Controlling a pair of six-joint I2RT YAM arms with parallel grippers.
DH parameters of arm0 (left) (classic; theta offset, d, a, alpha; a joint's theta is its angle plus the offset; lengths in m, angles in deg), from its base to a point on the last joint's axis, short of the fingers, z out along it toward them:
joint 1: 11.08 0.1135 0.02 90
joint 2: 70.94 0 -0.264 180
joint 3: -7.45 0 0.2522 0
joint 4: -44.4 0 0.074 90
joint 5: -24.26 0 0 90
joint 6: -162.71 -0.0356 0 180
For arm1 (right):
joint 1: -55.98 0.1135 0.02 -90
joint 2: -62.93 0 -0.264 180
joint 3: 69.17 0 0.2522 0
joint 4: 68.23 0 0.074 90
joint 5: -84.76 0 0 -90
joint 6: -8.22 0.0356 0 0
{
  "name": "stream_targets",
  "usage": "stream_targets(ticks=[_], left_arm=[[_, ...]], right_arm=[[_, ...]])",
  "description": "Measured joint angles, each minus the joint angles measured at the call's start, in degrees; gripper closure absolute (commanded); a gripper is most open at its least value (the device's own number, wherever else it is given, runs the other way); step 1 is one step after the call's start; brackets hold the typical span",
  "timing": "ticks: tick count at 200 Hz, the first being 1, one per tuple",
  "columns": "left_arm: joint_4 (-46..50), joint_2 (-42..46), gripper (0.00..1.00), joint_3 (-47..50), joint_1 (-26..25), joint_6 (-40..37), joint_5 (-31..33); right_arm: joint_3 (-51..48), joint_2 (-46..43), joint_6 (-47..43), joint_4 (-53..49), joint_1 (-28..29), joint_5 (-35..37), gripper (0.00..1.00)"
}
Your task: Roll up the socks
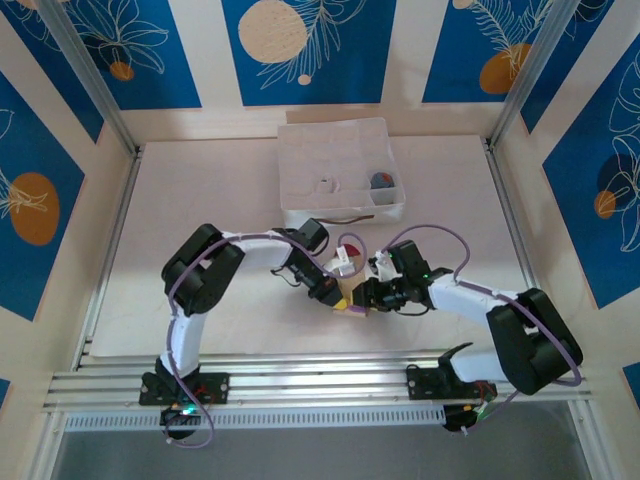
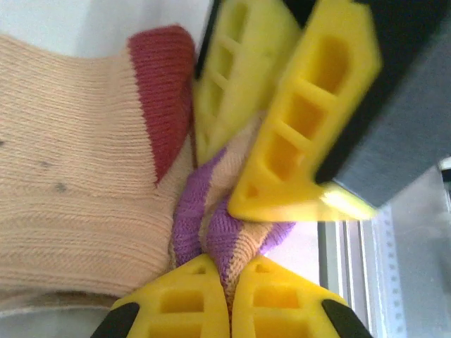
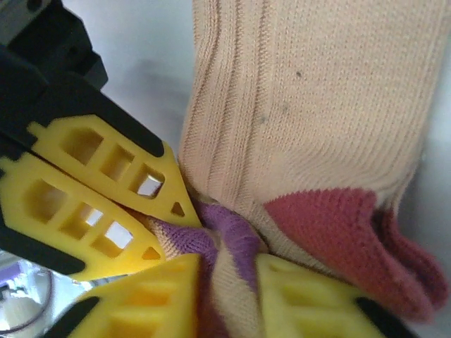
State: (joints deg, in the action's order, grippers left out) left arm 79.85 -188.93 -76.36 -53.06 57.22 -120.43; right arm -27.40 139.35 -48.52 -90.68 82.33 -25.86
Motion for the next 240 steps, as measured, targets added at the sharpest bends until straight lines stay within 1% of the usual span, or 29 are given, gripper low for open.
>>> stream_targets(ticks=[15, 36, 44, 62, 89, 103, 119, 141, 163, 183, 223, 231, 240], left_arm=[[-1.66, -0.04, 0.84, 0.39, 0.09, 1.11, 0.04], [-7.82, 1.38, 0.76, 3.85, 0.26, 2.21, 0.09], [-10.14, 2.49, 0.71, 5.51, 0.28, 2.19, 0.42], [-14.93, 6.91, 0.64, 10.34, 0.35, 1.05, 2.56], [-25.46, 17.25, 0.52, 21.55, 0.50, -1.75, 6.75], [-32.15, 21.24, 0.50, 26.75, 0.33, -3.13, 9.35], [-38.84, 23.26, 0.49, 31.08, -0.76, -5.73, 13.68], [-44.63, 23.61, 0.46, 34.51, -4.90, -11.23, 21.62], [-47.52, 23.61, 0.44, 34.95, -8.92, -16.63, 27.78], [-48.85, 23.58, 0.44, 34.56, -10.40, -20.00, 31.32], [-48.74, 21.84, 0.44, 30.86, -11.15, -24.74, 34.58], [-48.59, 21.27, 0.46, 30.16, -11.43, -25.59, 34.88], [-48.28, 20.61, 0.50, 29.62, -11.78, -26.29, 35.08]], right_arm=[[1.77, 1.25, 0.92, -2.47, -0.17, 1.70, 0.96], [5.11, 3.58, 1.64, -7.04, -1.05, 3.54, 0.98], [6.32, 4.46, 1.64, -8.79, -1.16, 4.04, 0.99], [8.07, 6.19, 1.62, -11.89, -1.99, 4.74, 1.00], [9.60, 8.79, 1.31, -14.14, -3.87, 3.91, 1.00], [10.34, 9.75, 0.76, -14.97, -4.20, 3.37, 1.00], [11.32, 10.82, -0.13, -16.04, -4.37, 2.58, 1.00], [12.52, 11.85, -1.70, -17.40, -4.35, 2.16, 1.00], [13.53, 12.35, -3.48, -18.58, -3.87, 2.25, 1.00], [14.51, 13.07, -4.90, -19.54, -3.39, 2.51, 1.00], [15.96, 14.82, -6.27, -20.35, -2.54, 2.08, 1.00], [16.15, 15.06, -6.43, -20.46, -2.45, 1.90, 1.00], [16.41, 15.37, -6.62, -20.52, -2.36, 1.68, 1.00]])
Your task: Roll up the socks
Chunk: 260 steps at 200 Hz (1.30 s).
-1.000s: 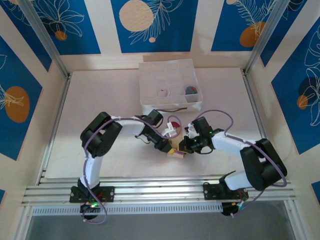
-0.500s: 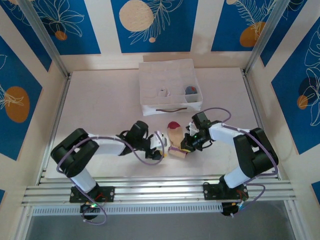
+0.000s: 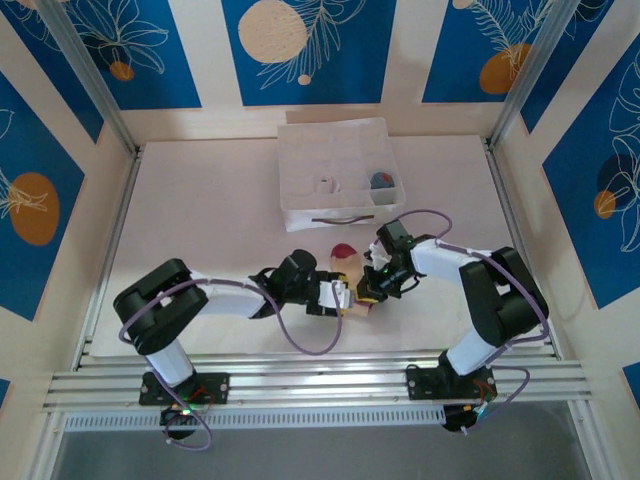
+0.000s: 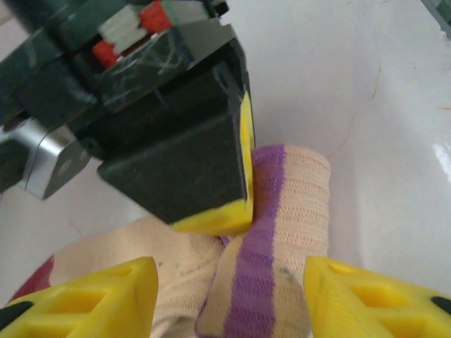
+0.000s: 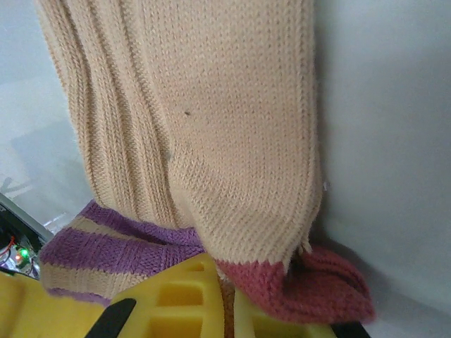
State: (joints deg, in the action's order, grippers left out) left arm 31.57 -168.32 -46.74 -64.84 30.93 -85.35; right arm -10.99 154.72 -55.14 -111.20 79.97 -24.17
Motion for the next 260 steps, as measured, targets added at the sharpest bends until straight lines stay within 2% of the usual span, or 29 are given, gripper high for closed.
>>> stream_targets(ticks=[27, 38, 62, 71, 86, 102, 136, 169, 216, 260], left_arm=[[1.84, -1.38, 0.55, -0.61, -0.98, -1.51, 0.20], [2.43, -1.86, 0.62, -0.70, -1.18, -1.77, 0.22], [3.98, -2.23, 0.90, -1.22, -1.29, -1.70, 0.20], [4.90, -2.23, 1.00, -1.77, -1.29, -1.57, 0.17], [7.04, -2.23, 1.00, -2.99, -1.29, -1.22, -0.26], [9.40, -2.25, 1.00, -4.07, -1.22, -0.04, -1.05], [12.61, -3.43, 1.00, -6.32, 0.94, 5.81, -7.26], [13.40, -6.29, 1.00, -8.68, 5.14, 15.15, -15.74], [12.48, -9.33, 1.00, -10.23, 8.87, 27.67, -23.21], [14.03, -11.82, 1.00, -12.85, 10.36, 37.29, -23.54]], right_arm=[[0.52, 0.76, -0.31, -0.22, 0.07, -0.66, 1.00], [0.57, 0.83, -0.59, -0.22, 0.07, -0.81, 1.00], [0.59, 0.85, -0.66, -0.22, 0.04, -0.98, 0.88], [0.59, 0.85, -0.87, -0.22, 0.00, -1.07, 0.77], [0.44, 0.66, -1.33, 0.11, -0.15, -1.36, 0.57], [-0.31, -1.33, -1.01, 0.85, -0.96, -2.14, 0.50], [-2.84, -9.57, -1.09, 1.36, -3.56, -1.97, 0.49], [-4.09, -14.34, -1.31, 4.50, -4.90, -1.73, 0.49], [-5.18, -10.32, -2.08, 13.53, -4.28, -6.49, 0.48], [-5.18, -4.81, -2.38, 15.58, -2.71, -7.89, 0.49]])
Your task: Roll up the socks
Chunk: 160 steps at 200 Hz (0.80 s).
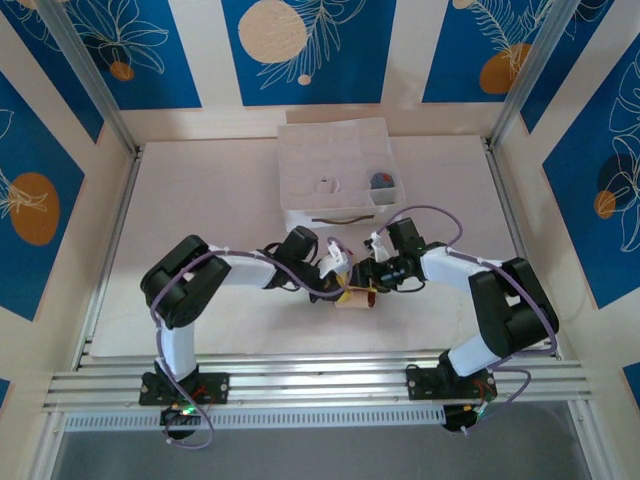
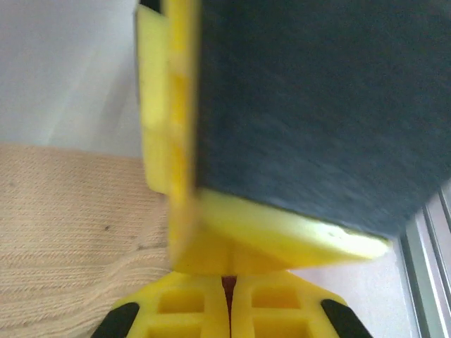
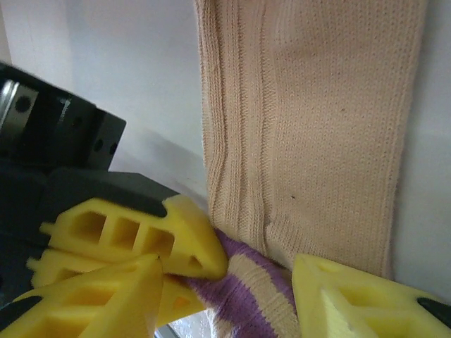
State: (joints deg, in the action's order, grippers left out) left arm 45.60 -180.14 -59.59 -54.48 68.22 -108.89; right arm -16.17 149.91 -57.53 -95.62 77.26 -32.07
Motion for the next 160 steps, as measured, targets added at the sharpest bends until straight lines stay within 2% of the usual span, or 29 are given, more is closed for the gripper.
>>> stream_targets(ticks=[45, 57, 71, 84, 98, 116, 131, 160], left_arm=[[-0.09, -2.05, 1.00, -1.49, 0.33, 9.03, 0.26], [-0.55, -2.49, 1.00, -1.53, 0.39, 11.08, 0.11], [-1.16, -2.62, 1.00, -1.49, 0.48, 12.76, 0.09], [-1.99, -2.62, 0.95, -1.01, 0.55, 13.68, 0.13], [-3.80, -2.45, 0.90, 0.04, 0.55, 14.03, 0.35], [-6.71, -0.92, 0.79, 2.62, 0.55, 13.33, 1.51], [-8.07, 1.60, 0.75, 5.40, 0.42, 11.41, 3.26], [-7.98, 9.60, 0.65, 10.71, -0.94, 1.99, 7.67]], right_arm=[[-0.28, -0.02, 0.24, 0.26, 0.35, 1.84, 0.54], [-0.28, -0.02, 0.70, 0.35, 0.46, 2.56, 0.62], [-0.26, 0.24, 1.07, 0.15, 0.70, 3.67, 0.76], [-0.22, 1.29, 1.68, -0.42, 0.83, 4.83, 0.85], [0.55, 2.56, 2.19, -1.03, 0.90, 5.49, 0.90], [2.73, 4.37, 2.75, -3.04, 1.53, 6.03, 0.93], [4.33, 6.16, 2.86, -4.52, 2.19, 6.01, 0.94], [6.21, 7.96, 2.89, -6.80, 2.73, 5.79, 0.95]])
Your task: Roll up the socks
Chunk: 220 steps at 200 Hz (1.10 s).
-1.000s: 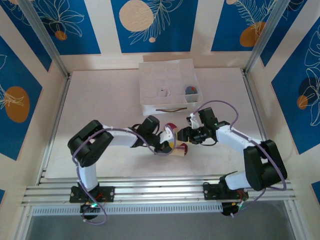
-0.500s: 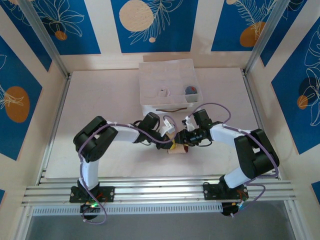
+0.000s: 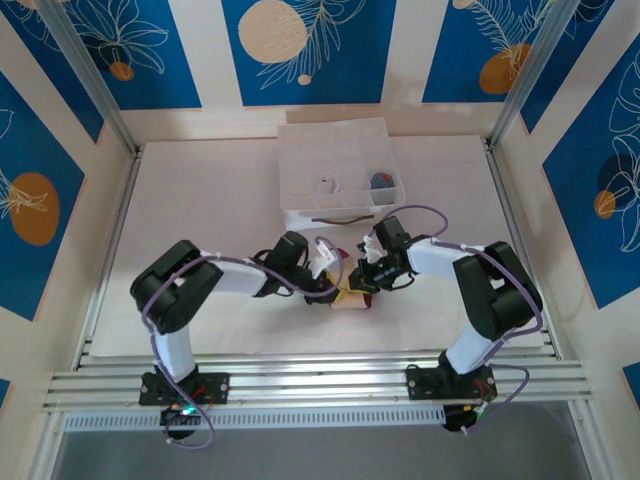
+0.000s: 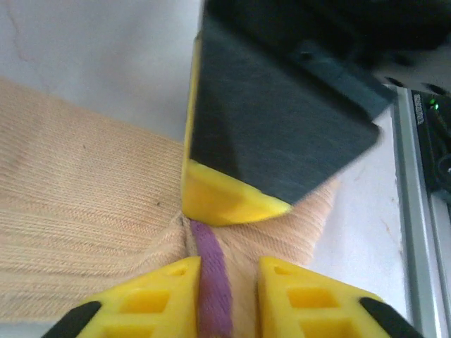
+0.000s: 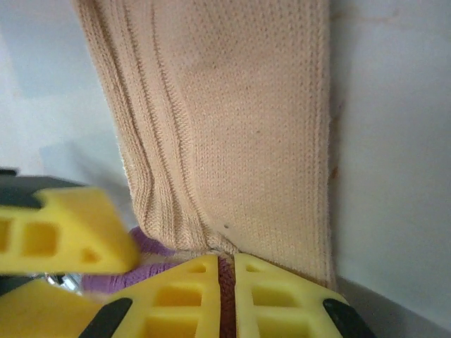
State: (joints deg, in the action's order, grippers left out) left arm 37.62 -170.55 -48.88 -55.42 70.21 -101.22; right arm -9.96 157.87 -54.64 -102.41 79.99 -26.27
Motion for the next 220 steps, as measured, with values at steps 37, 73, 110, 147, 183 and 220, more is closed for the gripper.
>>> stream_targets(ticks=[37, 73, 110, 147, 183, 220], left_arm=[[-3.65, 10.54, 0.58, 6.21, -4.70, -14.01, 6.75], [-5.66, 11.72, 0.55, 8.35, -10.19, -27.10, 16.20], [-8.79, 7.37, 0.52, 8.35, -12.61, -33.86, 23.26], [-11.87, 2.27, 0.55, 8.26, -12.61, -35.58, 26.16], [-13.03, -0.11, 1.00, 6.64, -12.85, -35.58, 27.04], [-9.51, -0.11, 1.00, 4.42, -12.11, -33.70, 23.98]], right_arm=[[1.33, 0.92, -0.02, -1.84, 0.22, 0.02, 0.95], [2.25, 1.73, -0.09, -3.04, 0.26, -0.15, 0.96], [2.60, 2.08, -0.37, -3.52, 0.26, -0.42, 0.96], [2.82, 2.34, -0.70, -3.85, 0.26, -0.63, 0.96], [2.86, 2.36, -0.70, -3.93, 0.24, -0.79, 0.66], [1.33, -1.97, -1.09, -4.22, -0.13, 0.33, 0.49]])
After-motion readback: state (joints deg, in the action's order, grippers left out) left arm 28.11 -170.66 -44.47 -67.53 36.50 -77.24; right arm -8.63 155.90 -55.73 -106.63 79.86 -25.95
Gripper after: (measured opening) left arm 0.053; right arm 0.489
